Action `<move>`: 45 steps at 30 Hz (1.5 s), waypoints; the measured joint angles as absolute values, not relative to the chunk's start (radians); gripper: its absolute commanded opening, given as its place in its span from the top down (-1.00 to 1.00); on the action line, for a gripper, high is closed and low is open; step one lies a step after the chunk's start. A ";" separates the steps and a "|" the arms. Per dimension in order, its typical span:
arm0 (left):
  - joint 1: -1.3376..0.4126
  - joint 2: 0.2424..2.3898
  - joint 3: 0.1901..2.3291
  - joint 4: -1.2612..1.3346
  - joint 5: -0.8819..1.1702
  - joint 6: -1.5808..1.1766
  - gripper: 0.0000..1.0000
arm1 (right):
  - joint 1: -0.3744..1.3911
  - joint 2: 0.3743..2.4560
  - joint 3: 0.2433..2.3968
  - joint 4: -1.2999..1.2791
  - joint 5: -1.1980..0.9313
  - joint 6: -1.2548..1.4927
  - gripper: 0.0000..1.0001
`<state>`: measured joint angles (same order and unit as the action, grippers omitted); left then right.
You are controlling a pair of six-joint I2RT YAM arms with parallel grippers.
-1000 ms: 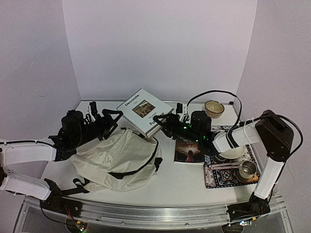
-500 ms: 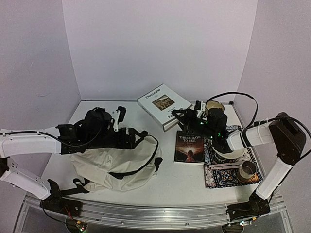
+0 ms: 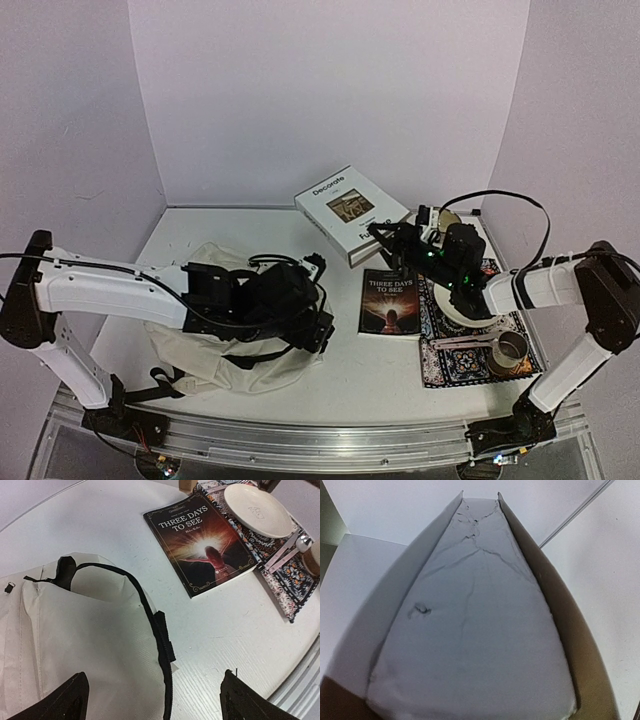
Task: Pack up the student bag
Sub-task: Pick up the largest pocket of the bag from the student bag, then place the book in the largest pocket of the bag.
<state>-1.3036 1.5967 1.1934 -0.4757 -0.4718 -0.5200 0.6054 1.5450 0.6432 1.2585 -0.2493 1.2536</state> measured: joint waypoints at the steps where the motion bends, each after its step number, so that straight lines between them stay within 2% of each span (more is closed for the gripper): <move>1: -1.316 1.622 1.213 -0.496 -0.498 -0.519 -0.86 | 0.604 1.541 0.638 1.258 -0.249 1.253 0.34; 6: -1.337 1.735 1.292 -0.614 -0.619 -0.525 -0.80 | 0.602 1.526 0.617 1.256 -0.249 1.253 0.33; 10: -1.336 1.787 1.331 -0.701 -0.695 -0.543 -0.53 | 0.601 1.507 0.612 1.255 -0.250 1.253 0.32; 11: -1.336 1.796 1.342 -0.727 -0.715 -0.554 -0.42 | 0.601 1.500 0.611 1.255 -0.250 1.253 0.32; 15: -1.336 1.820 1.389 -0.811 -0.787 -0.585 0.24 | 0.601 1.477 0.605 1.252 -0.253 1.252 0.32; 18: -1.336 1.820 1.405 -0.849 -0.832 -0.591 0.60 | 0.601 1.468 0.601 1.240 -0.263 1.252 0.32; 21: -1.330 1.817 1.408 -0.872 -0.862 -0.596 0.88 | 0.601 1.462 0.598 1.221 -0.278 1.252 0.33; 23: -1.316 1.807 1.408 -0.882 -0.872 -0.601 1.00 | 0.601 1.452 0.597 1.198 -0.292 1.252 0.33; 37: -1.094 1.585 1.396 -0.884 -0.883 -0.573 1.00 | 0.602 1.301 0.537 1.004 -0.373 1.219 0.32; 45: -1.017 1.537 1.377 -0.734 -0.790 -0.486 1.00 | 0.649 1.272 0.492 0.917 -0.375 1.213 0.31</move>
